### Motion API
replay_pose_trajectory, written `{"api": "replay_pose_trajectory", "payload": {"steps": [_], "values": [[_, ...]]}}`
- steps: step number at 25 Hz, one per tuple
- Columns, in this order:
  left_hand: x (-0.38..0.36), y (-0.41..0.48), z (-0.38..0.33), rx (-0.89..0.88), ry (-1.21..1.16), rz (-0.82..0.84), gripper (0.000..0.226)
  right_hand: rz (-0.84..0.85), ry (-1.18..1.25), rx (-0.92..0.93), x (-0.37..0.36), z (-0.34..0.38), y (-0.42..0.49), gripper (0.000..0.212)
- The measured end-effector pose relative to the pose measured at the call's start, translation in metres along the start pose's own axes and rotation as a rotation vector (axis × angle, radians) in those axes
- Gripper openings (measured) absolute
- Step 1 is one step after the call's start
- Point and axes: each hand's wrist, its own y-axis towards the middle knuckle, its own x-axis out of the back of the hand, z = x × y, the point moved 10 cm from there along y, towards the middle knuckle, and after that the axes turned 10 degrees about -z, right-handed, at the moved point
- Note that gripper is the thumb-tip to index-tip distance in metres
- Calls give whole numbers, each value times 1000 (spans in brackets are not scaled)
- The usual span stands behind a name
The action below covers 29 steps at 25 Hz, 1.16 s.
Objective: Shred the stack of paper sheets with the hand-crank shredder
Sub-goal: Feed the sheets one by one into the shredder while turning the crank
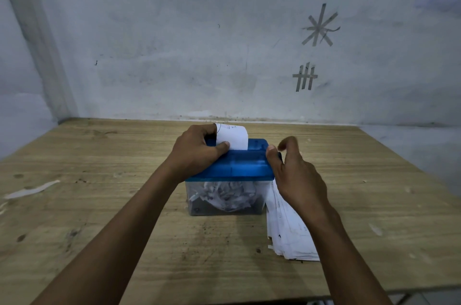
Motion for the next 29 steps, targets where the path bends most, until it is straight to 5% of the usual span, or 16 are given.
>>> {"api": "replay_pose_trajectory", "payload": {"steps": [4, 7, 12, 15, 18, 23, 26, 29], "values": [[2, 1, 1, 14, 18, -10, 38, -122, -170, 67, 15, 10, 13, 38], [1, 0, 2, 24, 21, -9, 38, 113, -302, 74, 3, 18, 47, 40], [-1, 0, 4, 17, 37, -12, 45, 506, 142, 116, 3, 0, 36, 36], [-5, 2, 0, -22, 170, 14, 50, 387, 483, 166, 7, -18, 24, 36], [-7, 2, -5, -50, 348, 8, 63, 269, 571, 134, 2, -19, 40, 40], [-9, 1, -7, -64, 403, 14, 67, 318, 472, -55, -20, -18, 62, 71], [-10, 2, -5, -86, 379, 22, 74, 418, 511, -302, -50, -33, 62, 63], [-12, 0, -6, -107, 377, 44, 90, 672, 798, -677, -95, -49, 27, 48]]}}
